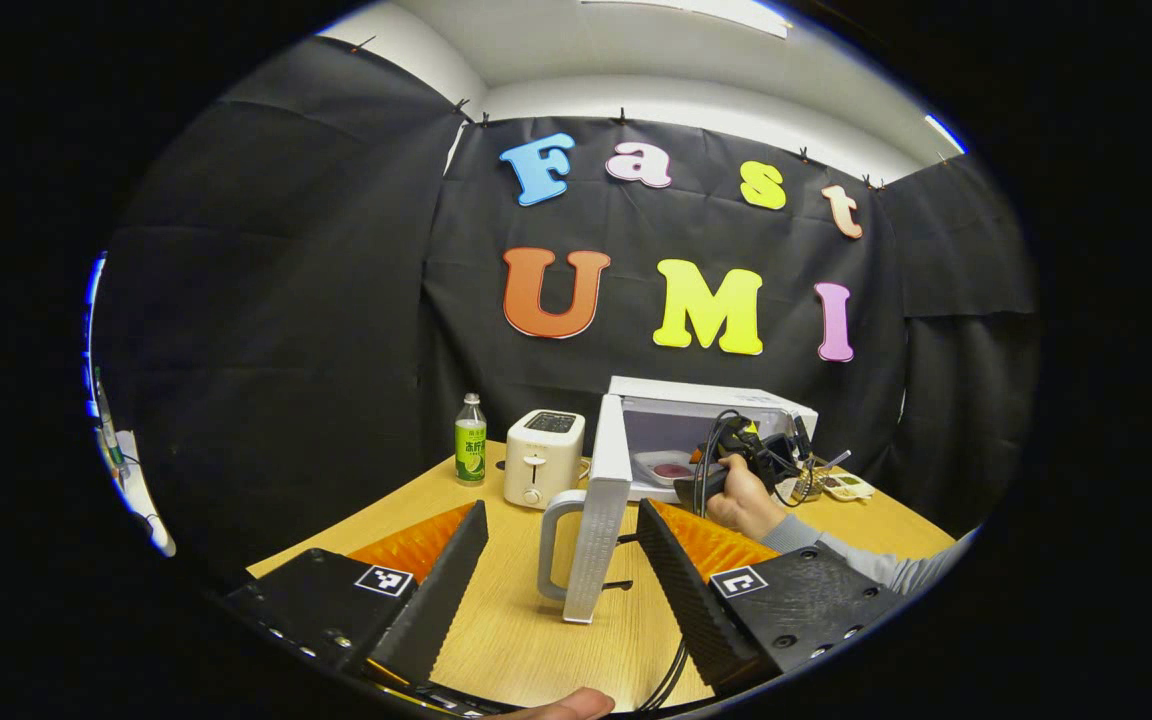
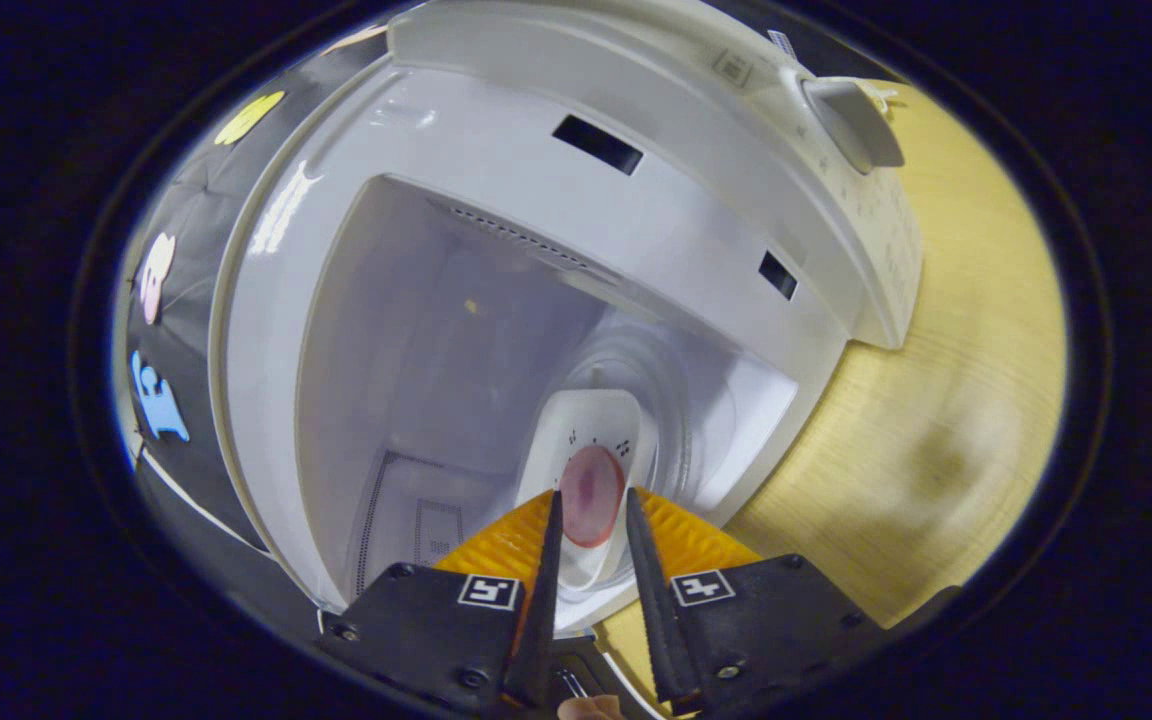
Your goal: Open the microwave oven with the left hand, put the food in, and close the microwave oven.
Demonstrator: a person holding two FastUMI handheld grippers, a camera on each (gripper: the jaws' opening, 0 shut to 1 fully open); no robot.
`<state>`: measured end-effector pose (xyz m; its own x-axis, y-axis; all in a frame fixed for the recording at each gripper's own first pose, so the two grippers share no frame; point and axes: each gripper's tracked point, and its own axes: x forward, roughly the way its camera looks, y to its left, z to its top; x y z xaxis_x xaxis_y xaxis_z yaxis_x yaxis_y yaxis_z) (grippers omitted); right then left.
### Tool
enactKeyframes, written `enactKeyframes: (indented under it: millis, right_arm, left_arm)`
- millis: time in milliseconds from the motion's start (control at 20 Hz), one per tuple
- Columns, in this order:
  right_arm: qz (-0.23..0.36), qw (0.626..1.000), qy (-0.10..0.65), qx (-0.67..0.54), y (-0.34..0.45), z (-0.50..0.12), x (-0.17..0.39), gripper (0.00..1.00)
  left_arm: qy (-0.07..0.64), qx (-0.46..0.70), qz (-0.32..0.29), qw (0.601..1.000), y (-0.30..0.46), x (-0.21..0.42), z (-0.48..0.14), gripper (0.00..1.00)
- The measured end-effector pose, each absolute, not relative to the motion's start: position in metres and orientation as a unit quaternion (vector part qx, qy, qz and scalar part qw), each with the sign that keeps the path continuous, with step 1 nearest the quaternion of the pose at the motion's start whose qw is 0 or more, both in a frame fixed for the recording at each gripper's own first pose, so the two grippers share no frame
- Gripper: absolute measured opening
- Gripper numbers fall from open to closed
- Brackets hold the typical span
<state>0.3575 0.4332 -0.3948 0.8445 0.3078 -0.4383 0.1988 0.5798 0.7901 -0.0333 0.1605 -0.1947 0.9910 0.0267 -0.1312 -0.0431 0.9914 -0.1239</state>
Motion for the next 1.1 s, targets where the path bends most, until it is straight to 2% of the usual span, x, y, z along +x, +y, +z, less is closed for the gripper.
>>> enactKeyframes:
  millis: [50, 100, 150, 200, 300, 350, 400, 600, 1000, 1050, 1100]
  right_arm:
    - [0.029, 0.852, 0.27, 0.448, 0.429, -0.394, 0.354, 0.46]
    - [0.03, 0.859, 0.262, 0.439, 0.423, -0.392, 0.349, 0.66]
    - [0.034, 0.864, 0.252, 0.434, 0.421, -0.388, 0.345, 0.93]
    - [0.037, 0.871, 0.247, 0.424, 0.417, -0.384, 0.338, 0.81]
    - [0.042, 0.885, 0.233, 0.401, 0.406, -0.378, 0.325, 0.92]
    - [0.047, 0.892, 0.225, 0.39, 0.4, -0.374, 0.319, 0.82]
    - [0.053, 0.896, 0.22, 0.382, 0.396, -0.369, 0.313, 0.95]
    - [0.103, 0.912, 0.216, 0.332, 0.38, -0.351, 0.283, 0.95]
    - [0.168, 0.953, 0.133, 0.212, 0.312, -0.26, 0.199, 0.99]
    - [0.176, 0.957, 0.124, 0.196, 0.302, -0.248, 0.185, 1.0]
    - [0.186, 0.96, 0.113, 0.177, 0.292, -0.236, 0.173, 1.0]
  left_arm:
    - [0.063, -0.065, 0.018, 0.996, 0.161, -0.035, -0.193, 0.92]
    - [0.061, -0.064, 0.019, 0.996, 0.163, -0.037, -0.192, 0.92]
    - [0.058, -0.061, 0.021, 0.996, 0.164, -0.039, -0.191, 0.92]
    - [0.057, -0.058, 0.022, 0.996, 0.166, -0.041, -0.189, 0.92]
    - [0.051, -0.052, 0.028, 0.997, 0.172, -0.045, -0.185, 0.92]
    - [0.05, -0.05, 0.031, 0.997, 0.175, -0.047, -0.184, 0.92]
    - [0.052, -0.048, 0.033, 0.997, 0.178, -0.047, -0.186, 0.92]
    - [0.061, -0.029, 0.044, 0.997, 0.194, -0.046, -0.196, 0.92]
    - [0.061, -0.03, 0.084, 0.994, 0.239, -0.016, -0.222, 0.92]
    - [0.068, -0.03, 0.094, 0.993, 0.246, -0.012, -0.231, 0.8]
    - [0.07, -0.028, 0.096, 0.993, 0.25, -0.006, -0.236, 0.79]
